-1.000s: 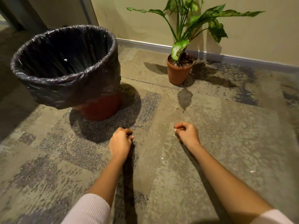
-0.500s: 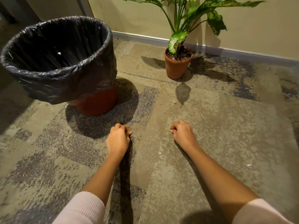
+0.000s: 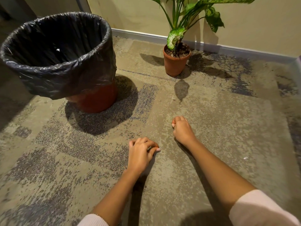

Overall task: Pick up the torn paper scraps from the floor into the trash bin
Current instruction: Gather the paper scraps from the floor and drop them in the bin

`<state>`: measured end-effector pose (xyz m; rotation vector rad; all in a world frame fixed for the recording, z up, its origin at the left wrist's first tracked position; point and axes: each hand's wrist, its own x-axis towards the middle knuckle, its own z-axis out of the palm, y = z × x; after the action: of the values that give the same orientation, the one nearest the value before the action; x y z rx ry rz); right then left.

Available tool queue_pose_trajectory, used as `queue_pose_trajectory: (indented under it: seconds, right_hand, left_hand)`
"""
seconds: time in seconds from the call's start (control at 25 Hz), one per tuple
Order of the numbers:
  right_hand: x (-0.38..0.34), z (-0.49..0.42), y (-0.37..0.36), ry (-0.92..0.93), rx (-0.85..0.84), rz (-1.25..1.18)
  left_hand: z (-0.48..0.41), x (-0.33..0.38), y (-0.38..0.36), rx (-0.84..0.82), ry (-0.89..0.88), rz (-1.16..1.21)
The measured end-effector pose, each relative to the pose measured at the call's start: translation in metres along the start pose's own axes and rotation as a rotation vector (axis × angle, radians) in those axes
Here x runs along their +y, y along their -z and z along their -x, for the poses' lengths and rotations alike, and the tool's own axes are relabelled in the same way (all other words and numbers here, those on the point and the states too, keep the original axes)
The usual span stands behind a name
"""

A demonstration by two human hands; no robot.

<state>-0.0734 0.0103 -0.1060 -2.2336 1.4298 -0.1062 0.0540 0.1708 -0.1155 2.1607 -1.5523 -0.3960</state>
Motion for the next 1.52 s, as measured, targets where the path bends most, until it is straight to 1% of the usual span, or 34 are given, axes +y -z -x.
queue_pose_trajectory:
  seconds: [0.16,0.32,0.56,0.64,0.68,0.8,0.84,0.96,1.12,1.32,1.52]
  right_hand:
    - [0.006,0.011,0.000,-0.023,0.008,-0.091]
    - [0.007,0.019,0.000,-0.015,0.007,-0.128]
    - [0.008,0.042,-0.004,0.022,-0.004,-0.206]
    - [0.008,0.051,-0.006,0.025,-0.004,-0.233]
    - [0.007,0.055,-0.008,0.024,-0.002,-0.257]
    - [0.001,0.067,-0.016,0.044,-0.028,-0.309]
    - [-0.001,0.072,-0.020,0.065,-0.048,-0.307]
    - [-0.010,0.080,-0.028,0.128,-0.090,-0.245]
    - [-0.016,0.083,-0.029,0.211,-0.105,-0.098]
    - [-0.019,0.085,-0.026,0.279,-0.081,-0.022]
    - [-0.023,0.084,-0.026,0.375,-0.077,0.136]
  left_hand:
    - [-0.003,0.010,-0.003,-0.053,0.004,-0.068]
    - [-0.011,0.014,-0.001,-0.078,0.033,-0.061]
    - [-0.015,0.015,0.000,-0.104,-0.011,-0.141]
    - [-0.014,0.013,-0.002,-0.107,-0.013,-0.099]
    - [-0.013,0.011,-0.002,-0.098,0.005,-0.041]
    - [-0.012,0.001,0.001,-0.027,0.126,0.192]
    - [-0.012,-0.002,0.004,-0.011,0.154,0.224]
    - [-0.011,-0.004,0.012,-0.015,0.174,0.232]
    - [-0.009,-0.004,0.014,-0.019,0.171,0.229]
    - [-0.007,-0.003,0.019,-0.020,0.194,0.237]
    - [-0.003,-0.005,0.022,-0.028,0.202,0.226]
